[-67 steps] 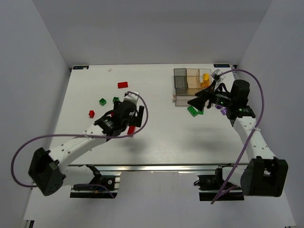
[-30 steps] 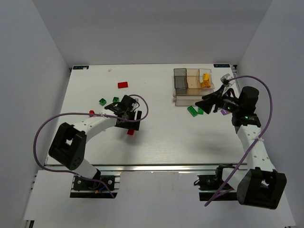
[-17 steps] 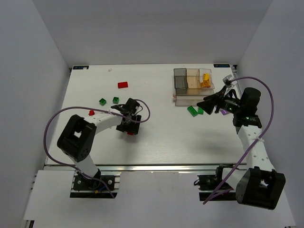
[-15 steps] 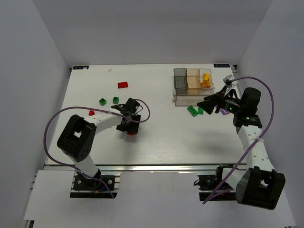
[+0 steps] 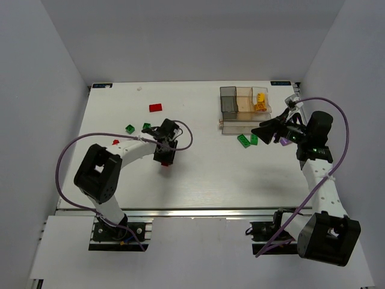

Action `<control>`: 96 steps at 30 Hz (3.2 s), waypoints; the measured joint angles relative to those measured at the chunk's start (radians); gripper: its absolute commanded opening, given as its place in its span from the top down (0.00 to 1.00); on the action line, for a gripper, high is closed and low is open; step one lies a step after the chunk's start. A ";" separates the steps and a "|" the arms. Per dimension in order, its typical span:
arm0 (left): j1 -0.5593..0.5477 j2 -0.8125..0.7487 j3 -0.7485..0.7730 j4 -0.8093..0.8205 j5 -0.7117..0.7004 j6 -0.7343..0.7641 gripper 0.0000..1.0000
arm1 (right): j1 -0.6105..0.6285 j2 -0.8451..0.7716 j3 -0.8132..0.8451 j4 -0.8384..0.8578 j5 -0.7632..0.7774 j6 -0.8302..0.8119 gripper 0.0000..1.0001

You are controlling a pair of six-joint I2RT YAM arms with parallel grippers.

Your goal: Sort the legos into containers by color

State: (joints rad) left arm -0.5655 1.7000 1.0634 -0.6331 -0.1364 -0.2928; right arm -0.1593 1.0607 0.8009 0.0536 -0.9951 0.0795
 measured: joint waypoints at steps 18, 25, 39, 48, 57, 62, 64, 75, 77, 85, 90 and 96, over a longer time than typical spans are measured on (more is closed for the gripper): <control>-0.016 0.470 1.030 0.390 0.439 -0.120 1.00 | -0.043 -0.074 -0.001 -0.020 0.274 0.059 1.00; -0.016 0.725 1.061 0.660 0.530 -0.249 1.00 | -0.043 -0.063 -0.012 -0.021 0.285 0.071 1.00; -0.026 0.825 1.069 1.032 0.482 -0.368 1.00 | -0.064 -0.040 -0.014 -0.021 0.289 0.075 1.00; -0.026 0.938 1.144 1.030 0.342 -0.340 1.00 | -0.076 -0.032 -0.014 -0.020 0.286 0.076 1.00; -0.026 0.997 1.162 0.999 0.318 -0.338 0.68 | -0.083 -0.025 -0.015 -0.020 0.282 0.079 1.00; -0.026 0.997 1.170 0.983 0.309 -0.330 0.40 | -0.091 -0.025 -0.018 -0.017 0.277 0.082 1.00; -0.026 0.997 1.171 0.977 0.306 -0.330 0.34 | -0.095 -0.025 -0.023 -0.014 0.272 0.087 1.00; -0.026 0.995 1.202 0.947 0.304 -0.324 0.37 | -0.114 -0.025 -0.031 0.002 0.247 0.101 1.00; -0.026 0.989 1.202 0.941 0.308 -0.320 0.50 | -0.116 -0.025 -0.033 0.005 0.239 0.100 0.98; -0.016 0.620 0.872 0.809 0.355 -0.236 1.00 | -0.116 -0.023 -0.047 0.018 0.149 0.043 0.26; 0.015 0.229 0.586 0.622 0.275 -0.154 0.48 | -0.112 -0.005 -0.047 0.014 0.100 -0.009 0.20; 0.106 -0.024 0.371 0.363 0.089 -0.157 0.02 | -0.087 0.018 -0.041 -0.026 0.107 -0.043 0.18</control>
State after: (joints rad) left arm -0.4599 1.6764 1.4342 -0.2703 -0.0475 -0.4496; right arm -0.2462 1.0786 0.7601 0.0273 -0.8879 0.0364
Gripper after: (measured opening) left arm 0.958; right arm 0.804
